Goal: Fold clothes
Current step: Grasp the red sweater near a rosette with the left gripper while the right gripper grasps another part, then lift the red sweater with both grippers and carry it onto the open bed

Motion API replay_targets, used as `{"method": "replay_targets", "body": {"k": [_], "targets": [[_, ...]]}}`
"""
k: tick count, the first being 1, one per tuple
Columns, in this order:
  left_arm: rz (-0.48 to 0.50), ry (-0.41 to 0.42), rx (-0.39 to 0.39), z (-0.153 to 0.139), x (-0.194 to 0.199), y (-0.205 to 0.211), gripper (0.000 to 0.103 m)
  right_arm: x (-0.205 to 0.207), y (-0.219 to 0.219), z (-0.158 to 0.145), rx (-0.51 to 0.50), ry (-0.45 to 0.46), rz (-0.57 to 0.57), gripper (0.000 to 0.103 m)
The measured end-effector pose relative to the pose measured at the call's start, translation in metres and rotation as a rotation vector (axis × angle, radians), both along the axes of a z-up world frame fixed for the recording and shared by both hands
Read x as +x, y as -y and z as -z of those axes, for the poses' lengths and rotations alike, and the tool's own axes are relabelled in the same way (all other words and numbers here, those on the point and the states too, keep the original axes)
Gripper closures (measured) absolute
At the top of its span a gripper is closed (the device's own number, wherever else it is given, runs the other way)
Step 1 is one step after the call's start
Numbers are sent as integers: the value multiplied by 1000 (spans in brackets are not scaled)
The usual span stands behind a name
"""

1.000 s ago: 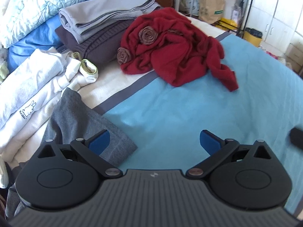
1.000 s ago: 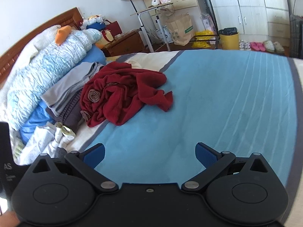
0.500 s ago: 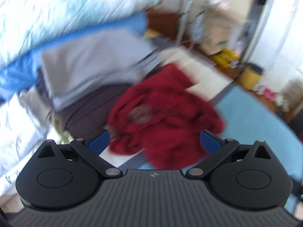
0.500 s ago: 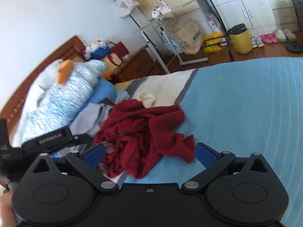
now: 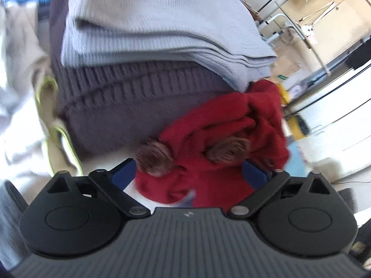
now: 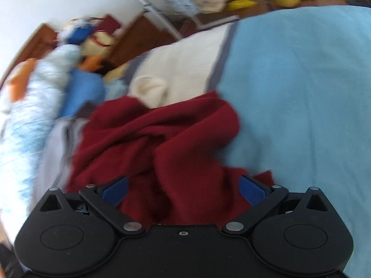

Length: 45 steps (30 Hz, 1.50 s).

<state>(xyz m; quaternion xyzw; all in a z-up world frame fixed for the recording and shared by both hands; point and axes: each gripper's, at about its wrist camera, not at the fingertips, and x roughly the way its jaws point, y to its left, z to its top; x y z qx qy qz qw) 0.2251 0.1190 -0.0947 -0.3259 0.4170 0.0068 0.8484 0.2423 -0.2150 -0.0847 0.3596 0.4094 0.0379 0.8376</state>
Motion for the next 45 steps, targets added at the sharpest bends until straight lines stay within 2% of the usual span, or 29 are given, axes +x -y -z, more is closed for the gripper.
{"method": "replay_targets", "body": {"k": [3,4,7,10,11,13,14,15,17,19,21,24,26,28,31,35,39,40,42,43,45], "targets": [[-39,-8,-5,9,4,3,29,14,2,10,23,20,51,0],[-43,-9,-10,12,6,6,31,21,5,13,23,21,75,0],[-6,13,-6,21,14,17,33,44,14,24,25,9,131,0],[42,13,-88,31,25,20,27,71,13,36,46,-14,119,1],[42,15,-125,35,28,19,26,79,8,39,35,-13,99,8],[27,30,-188,44,31,18,25,91,-8,41,6,-24,17,33],[26,39,-206,46,31,17,25,94,-17,39,-15,-1,-22,55],[29,50,-218,47,31,18,28,97,-26,36,-39,23,-60,67],[66,82,-217,47,31,25,34,95,-45,25,-151,68,-128,72],[101,90,-221,47,33,36,35,90,-54,22,-176,81,-179,75],[123,83,-266,50,34,43,35,84,-51,24,-112,78,-207,78],[162,83,-407,54,35,45,36,70,-46,27,8,77,-255,79],[191,88,-485,56,37,44,36,56,-50,22,11,114,-275,79],[214,103,-504,52,35,46,36,42,-52,16,10,162,-282,79],[279,151,-468,35,31,57,35,31,-46,15,88,167,-254,80],[365,192,-411,13,24,82,35,18,-52,-10,-53,190,-297,80],[456,247,-476,3,13,87,35,1,-35,-37,-116,193,-305,81],[472,272,-439,-3,5,90,35,-4,-28,-45,-134,195,-309,81],[523,357,-305,-24,-13,103,36,-14,-21,-63,-204,197,-337,81],[531,389,-269,-36,-17,109,36,-22,-20,-74,-253,196,-360,81],[563,441,-262,-48,-29,107,36,-33,-21,-97,-345,178,-413,81]]}}
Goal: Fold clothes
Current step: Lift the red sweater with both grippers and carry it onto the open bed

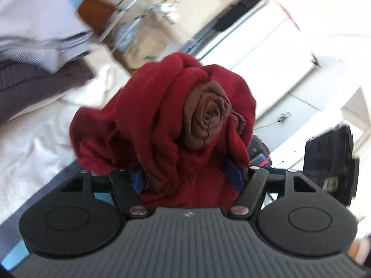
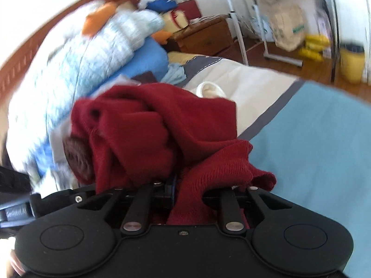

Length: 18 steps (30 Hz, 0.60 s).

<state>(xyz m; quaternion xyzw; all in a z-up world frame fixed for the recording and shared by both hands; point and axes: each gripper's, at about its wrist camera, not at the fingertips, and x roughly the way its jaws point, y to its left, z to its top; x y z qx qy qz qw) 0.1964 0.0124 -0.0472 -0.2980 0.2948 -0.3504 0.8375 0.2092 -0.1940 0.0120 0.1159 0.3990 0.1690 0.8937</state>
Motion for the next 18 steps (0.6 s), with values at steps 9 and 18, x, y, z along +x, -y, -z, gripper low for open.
{"method": "replay_targets", "body": {"k": [9,18], "targets": [[256,139,-146,-43,-56,-2,36,-70,20,-71,-115,-173,-76,82],[513,51,-178,-21,-91,65,35,-180,35,-97,-372,-197,-9,84]]}}
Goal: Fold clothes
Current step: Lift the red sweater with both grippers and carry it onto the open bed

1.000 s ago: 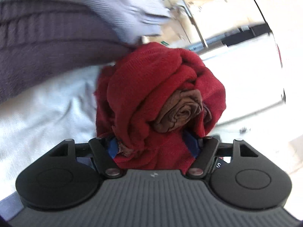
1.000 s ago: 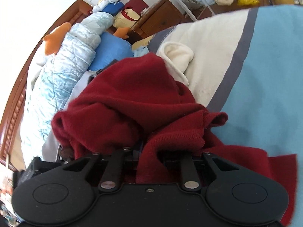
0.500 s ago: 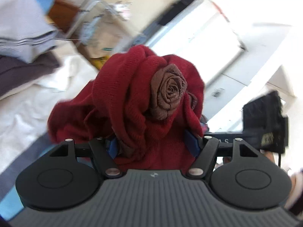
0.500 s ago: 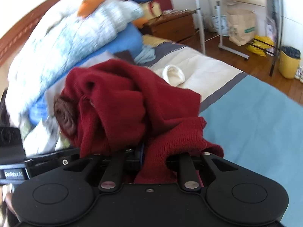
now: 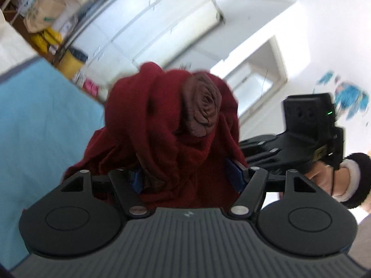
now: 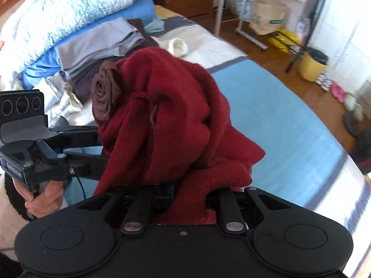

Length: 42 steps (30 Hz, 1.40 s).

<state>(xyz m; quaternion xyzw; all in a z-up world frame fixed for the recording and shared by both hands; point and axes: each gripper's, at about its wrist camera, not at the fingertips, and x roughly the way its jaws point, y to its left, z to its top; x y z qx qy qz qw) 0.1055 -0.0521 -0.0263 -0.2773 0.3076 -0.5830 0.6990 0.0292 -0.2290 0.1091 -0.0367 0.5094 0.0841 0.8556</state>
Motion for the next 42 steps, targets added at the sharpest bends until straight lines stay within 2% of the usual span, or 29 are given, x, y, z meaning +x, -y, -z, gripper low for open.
{"method": "replay_targets", "body": {"k": [3,8,11,14,16,21,28,31,34,35,37,39,42], "targets": [[76,-42,55,11,29,13,35,-28,20,9,64,49,48,84],[93,-12,152,14,35,32,35,-53,28,30,130,111,108,84],[75,35,188,3,39,43,35,-50,12,28,82,164,84,84],[79,-22,190,5,19,29,35,-53,-1,23,36,244,64,84],[73,10,195,6,9,17,34,-52,-9,21,20,253,65,84],[32,-3,142,11,4,-2,34,-60,-20,6,3,264,59,84],[40,100,215,4,-18,5,35,-70,-18,-1,-40,262,92,84],[45,95,216,5,-16,7,35,-73,-18,2,-48,250,92,84],[52,93,220,7,-15,11,35,-89,-11,2,-101,228,68,85],[63,110,239,8,-18,17,35,-95,-7,2,-114,220,69,85],[72,164,289,12,-27,30,35,-103,10,11,-41,183,133,85],[63,204,348,20,-36,42,35,-110,27,28,2,199,156,85],[31,190,448,37,-39,53,35,-111,58,58,69,181,221,85]]}}
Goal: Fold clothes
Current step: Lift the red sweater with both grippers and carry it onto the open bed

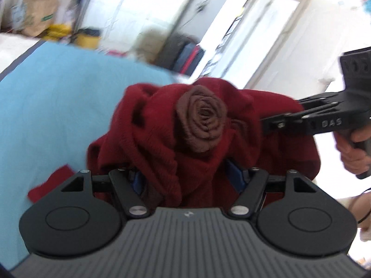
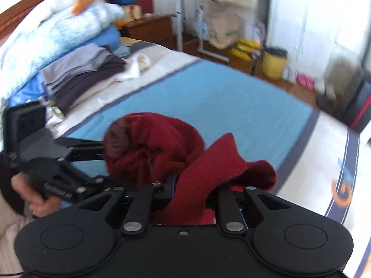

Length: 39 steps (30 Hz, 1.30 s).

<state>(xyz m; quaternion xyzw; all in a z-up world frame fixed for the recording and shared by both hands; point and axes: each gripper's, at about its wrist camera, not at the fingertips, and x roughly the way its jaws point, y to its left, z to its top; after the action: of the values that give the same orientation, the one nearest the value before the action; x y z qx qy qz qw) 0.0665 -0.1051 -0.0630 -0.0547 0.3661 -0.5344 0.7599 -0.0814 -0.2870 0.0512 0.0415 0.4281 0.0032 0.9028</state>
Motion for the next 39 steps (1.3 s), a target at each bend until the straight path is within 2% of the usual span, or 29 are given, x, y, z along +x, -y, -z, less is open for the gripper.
{"method": "replay_targets", "body": {"k": [2,5,7,9,10,12,14,18,20,24,28,33,37,39], "targets": [[-14,-13,66,8,4,9,32,1,17,13,14,-26,28,85],[-73,-22,124,17,10,18,35,0,34,22,-8,-32,13,85],[-118,19,131,21,6,19,54,-3,41,21,-26,0,-8,85],[-140,76,153,18,-3,22,68,-7,49,23,13,19,-9,85],[-154,88,172,16,-5,25,71,-11,53,24,32,26,-13,85],[-180,133,223,12,-12,34,73,-22,51,29,-6,37,-45,85],[-208,196,259,4,-25,41,74,-32,48,32,-41,51,-81,85],[-249,265,218,-21,-51,39,74,-49,57,27,-38,53,-73,85],[-266,300,198,-36,-59,39,74,-57,62,19,-53,75,-39,85],[-274,381,210,-59,-73,49,76,-71,79,-2,11,113,49,85],[-269,379,172,-81,-74,59,76,-83,83,-18,-22,143,94,85],[-247,499,186,-113,-84,78,76,-98,99,-33,-7,200,159,85],[-246,536,201,-136,-75,102,76,-94,114,-41,-53,264,211,85],[-249,559,190,-147,-67,112,76,-93,135,-45,-17,294,250,85]]}}
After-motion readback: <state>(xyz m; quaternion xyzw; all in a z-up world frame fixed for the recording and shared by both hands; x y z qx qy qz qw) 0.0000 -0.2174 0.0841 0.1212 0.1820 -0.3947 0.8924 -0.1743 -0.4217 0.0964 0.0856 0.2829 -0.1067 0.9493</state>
